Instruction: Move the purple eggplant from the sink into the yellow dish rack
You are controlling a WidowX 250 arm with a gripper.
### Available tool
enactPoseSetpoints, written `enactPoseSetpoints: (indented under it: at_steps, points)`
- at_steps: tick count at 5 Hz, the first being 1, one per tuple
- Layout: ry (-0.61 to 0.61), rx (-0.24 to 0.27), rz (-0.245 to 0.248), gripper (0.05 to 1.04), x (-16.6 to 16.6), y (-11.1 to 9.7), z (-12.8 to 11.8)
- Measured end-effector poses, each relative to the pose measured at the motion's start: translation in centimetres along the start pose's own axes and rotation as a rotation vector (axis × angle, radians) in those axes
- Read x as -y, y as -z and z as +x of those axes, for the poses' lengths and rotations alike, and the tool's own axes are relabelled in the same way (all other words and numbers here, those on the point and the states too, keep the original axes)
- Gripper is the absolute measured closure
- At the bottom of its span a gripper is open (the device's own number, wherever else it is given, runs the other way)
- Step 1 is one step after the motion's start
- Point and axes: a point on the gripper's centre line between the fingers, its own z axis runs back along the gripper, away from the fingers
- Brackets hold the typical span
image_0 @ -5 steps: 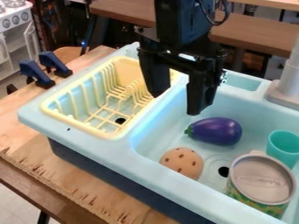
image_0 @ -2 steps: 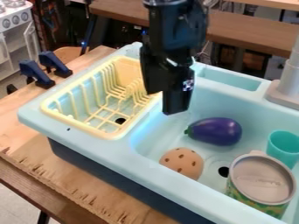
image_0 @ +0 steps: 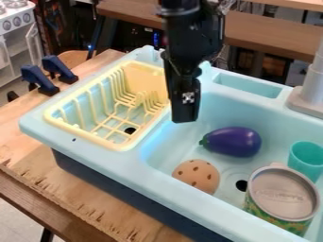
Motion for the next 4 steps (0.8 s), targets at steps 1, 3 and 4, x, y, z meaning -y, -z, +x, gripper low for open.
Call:
enactPoseSetpoints:
  at_steps: [1, 3, 4]
  points:
    - [0.119, 0.042, 0.095, 0.077, -0.5, 0.8, 1.3]
    - [0.16, 0.114, 0.192, 0.077, -1.2, 2.3, 3.4]
    - [0.108, 0.149, 0.192, 0.077, -1.3, 3.1, 3.8]
